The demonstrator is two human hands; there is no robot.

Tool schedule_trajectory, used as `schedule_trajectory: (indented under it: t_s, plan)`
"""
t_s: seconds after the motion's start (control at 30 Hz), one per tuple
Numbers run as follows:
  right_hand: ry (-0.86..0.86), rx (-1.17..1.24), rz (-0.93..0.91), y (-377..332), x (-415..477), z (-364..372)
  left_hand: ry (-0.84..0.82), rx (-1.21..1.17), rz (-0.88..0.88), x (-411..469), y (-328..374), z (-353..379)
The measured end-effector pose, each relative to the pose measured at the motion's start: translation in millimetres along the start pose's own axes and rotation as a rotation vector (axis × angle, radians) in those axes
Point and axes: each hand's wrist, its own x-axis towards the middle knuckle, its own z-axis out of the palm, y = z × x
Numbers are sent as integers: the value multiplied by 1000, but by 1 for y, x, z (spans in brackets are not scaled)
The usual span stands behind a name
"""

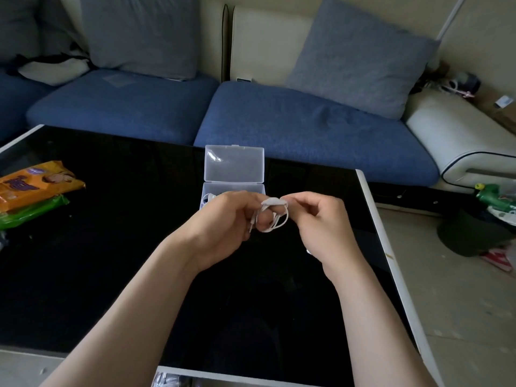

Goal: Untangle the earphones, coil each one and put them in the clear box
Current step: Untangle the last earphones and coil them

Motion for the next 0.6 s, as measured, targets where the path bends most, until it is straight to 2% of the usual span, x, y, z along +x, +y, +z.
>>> schedule_trajectory:
  t_s: [0.07, 0.2, 0.3, 0.4, 0.5, 0.6]
  plan:
    - [-62, -47, 78, 1, -1, 2, -3, -60, 17, 2, -1, -1]
    - [-203, -68, 235, -2, -6, 8, 152, -125, 68, 6, -4, -3]
    - [-367, -142, 220, -7, -12, 14, 303, 30, 98, 7, -8, -4]
    - [-458, -237, 99, -15, -16, 20, 409, 357, 182, 6, -12, -5]
    - [-421, -182, 8, -20, -18, 22, 360, 547, 169, 6, -17, -7]
    - [-263, -161, -76, -20, -17, 19, 303, 594, 73, 8, -18, -8]
